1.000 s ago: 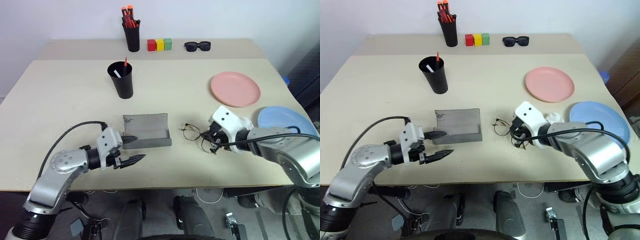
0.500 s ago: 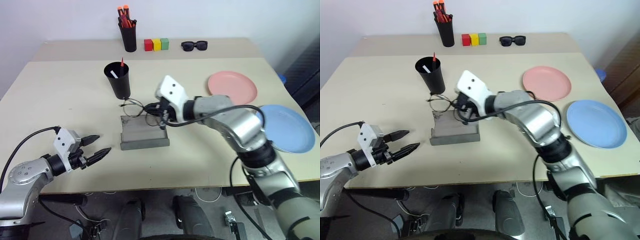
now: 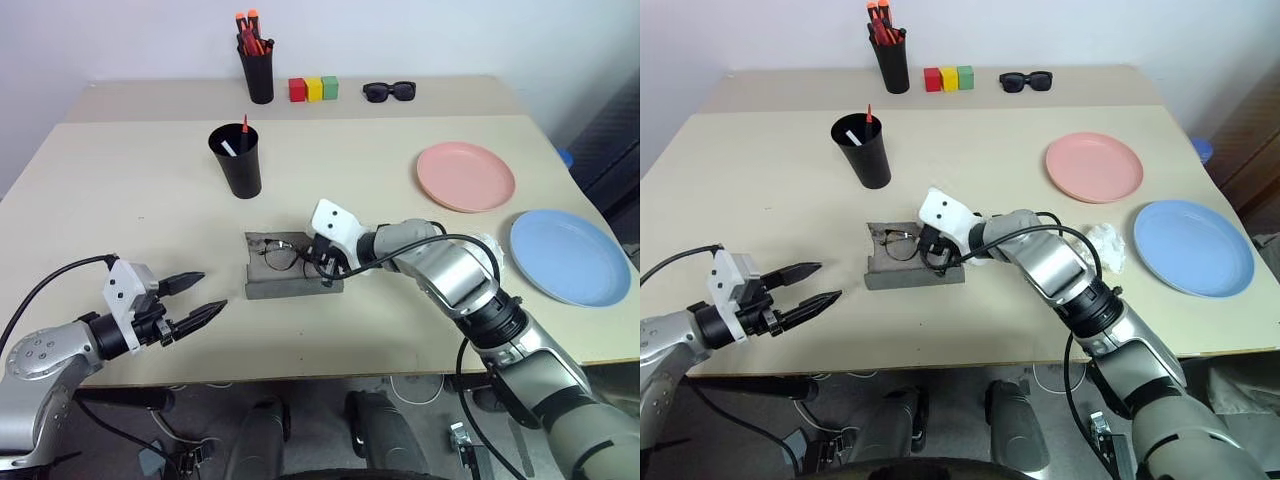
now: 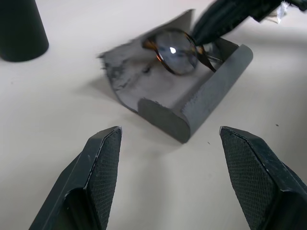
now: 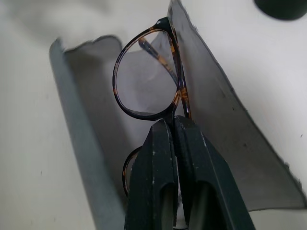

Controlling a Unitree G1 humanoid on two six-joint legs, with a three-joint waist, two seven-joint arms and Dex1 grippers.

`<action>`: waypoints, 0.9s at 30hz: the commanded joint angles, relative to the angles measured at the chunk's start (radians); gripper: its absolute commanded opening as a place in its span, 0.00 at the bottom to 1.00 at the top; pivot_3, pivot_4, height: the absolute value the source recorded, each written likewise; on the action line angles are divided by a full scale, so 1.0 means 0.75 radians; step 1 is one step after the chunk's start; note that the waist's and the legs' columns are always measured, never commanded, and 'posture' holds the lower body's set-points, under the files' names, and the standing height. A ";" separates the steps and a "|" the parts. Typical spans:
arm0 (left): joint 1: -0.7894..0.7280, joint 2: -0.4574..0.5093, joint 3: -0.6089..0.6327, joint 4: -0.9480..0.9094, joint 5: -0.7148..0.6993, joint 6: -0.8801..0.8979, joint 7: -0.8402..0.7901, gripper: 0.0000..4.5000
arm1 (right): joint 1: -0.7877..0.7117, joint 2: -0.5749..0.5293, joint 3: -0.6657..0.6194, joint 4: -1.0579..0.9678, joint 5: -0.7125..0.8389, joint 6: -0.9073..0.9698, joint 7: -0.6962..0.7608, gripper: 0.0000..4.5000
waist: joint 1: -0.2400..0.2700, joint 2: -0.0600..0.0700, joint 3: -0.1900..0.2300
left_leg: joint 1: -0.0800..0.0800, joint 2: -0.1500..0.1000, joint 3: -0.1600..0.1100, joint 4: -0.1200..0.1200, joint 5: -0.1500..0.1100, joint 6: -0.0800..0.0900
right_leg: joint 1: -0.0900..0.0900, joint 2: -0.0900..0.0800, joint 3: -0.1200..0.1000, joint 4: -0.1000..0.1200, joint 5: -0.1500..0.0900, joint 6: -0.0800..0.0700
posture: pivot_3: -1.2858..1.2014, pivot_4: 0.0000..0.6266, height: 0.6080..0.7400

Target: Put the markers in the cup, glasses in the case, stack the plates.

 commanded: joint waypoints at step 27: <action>-1.081 -0.253 -0.521 0.474 0.226 0.369 0.330 0.01 | 0.390 -0.237 -0.404 -0.526 -0.010 -0.077 0.009 0.74 | 0.034 -0.002 0.000 | 0.000 -0.005 -0.002 0.004 0.000 0.000 | 0.004 0.001 -0.001 0.000 0.005 0.010 | 0.52 0.24 1.00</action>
